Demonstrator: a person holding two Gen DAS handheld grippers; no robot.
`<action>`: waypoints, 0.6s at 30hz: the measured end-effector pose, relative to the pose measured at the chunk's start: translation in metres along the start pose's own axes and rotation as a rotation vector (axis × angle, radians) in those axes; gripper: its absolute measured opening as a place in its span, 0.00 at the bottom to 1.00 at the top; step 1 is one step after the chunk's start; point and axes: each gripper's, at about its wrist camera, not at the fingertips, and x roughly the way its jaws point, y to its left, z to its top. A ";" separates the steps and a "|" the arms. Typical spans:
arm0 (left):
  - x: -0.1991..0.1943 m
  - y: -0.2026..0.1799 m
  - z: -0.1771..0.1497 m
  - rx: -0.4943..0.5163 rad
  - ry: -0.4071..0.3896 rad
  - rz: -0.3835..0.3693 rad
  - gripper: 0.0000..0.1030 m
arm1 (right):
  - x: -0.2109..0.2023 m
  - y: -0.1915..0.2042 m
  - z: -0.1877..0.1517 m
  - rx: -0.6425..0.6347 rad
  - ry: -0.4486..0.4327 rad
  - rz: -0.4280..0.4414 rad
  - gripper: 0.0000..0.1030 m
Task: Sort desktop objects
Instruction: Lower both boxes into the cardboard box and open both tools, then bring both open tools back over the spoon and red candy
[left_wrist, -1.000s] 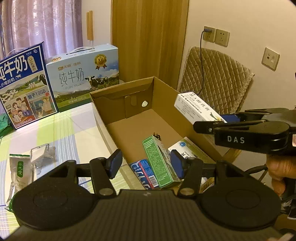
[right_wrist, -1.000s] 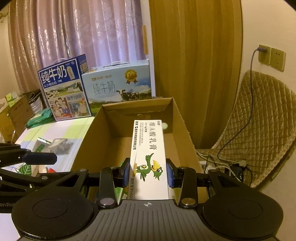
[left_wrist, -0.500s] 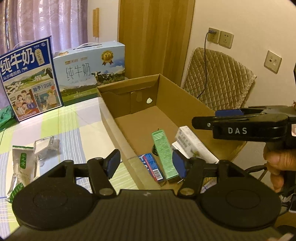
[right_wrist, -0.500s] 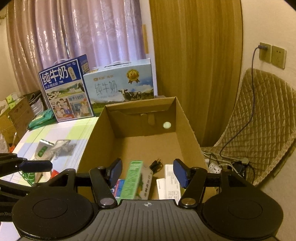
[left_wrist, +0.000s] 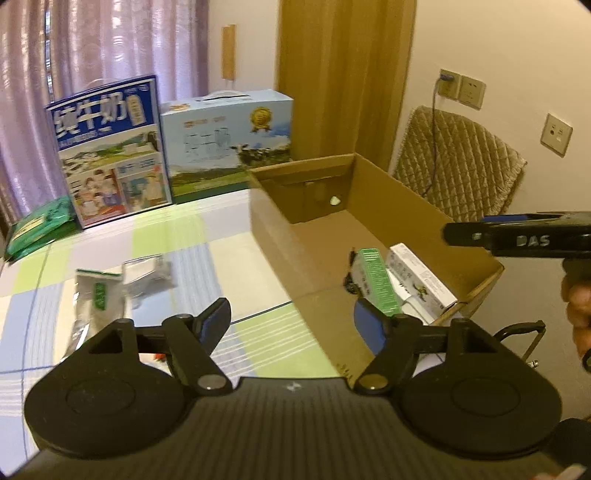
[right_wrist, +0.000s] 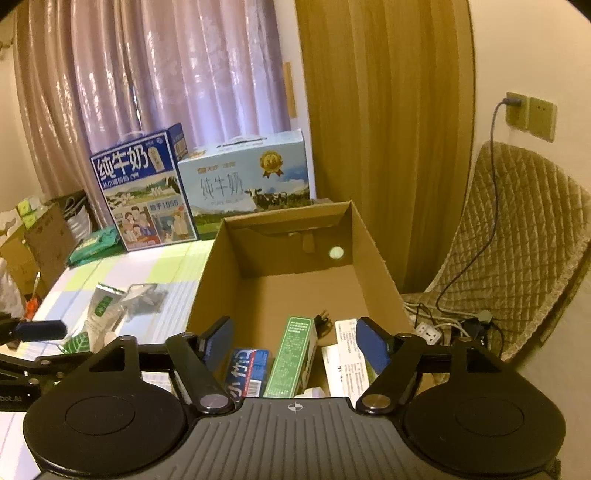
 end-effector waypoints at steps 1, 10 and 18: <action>-0.004 0.004 -0.002 -0.007 -0.003 0.004 0.72 | -0.004 0.002 0.000 0.004 -0.003 0.004 0.72; -0.043 0.039 -0.035 -0.047 -0.008 0.051 0.82 | -0.031 0.054 -0.023 -0.028 -0.008 0.107 0.80; -0.076 0.097 -0.072 -0.078 0.028 0.159 0.84 | -0.031 0.122 -0.044 -0.141 0.031 0.229 0.80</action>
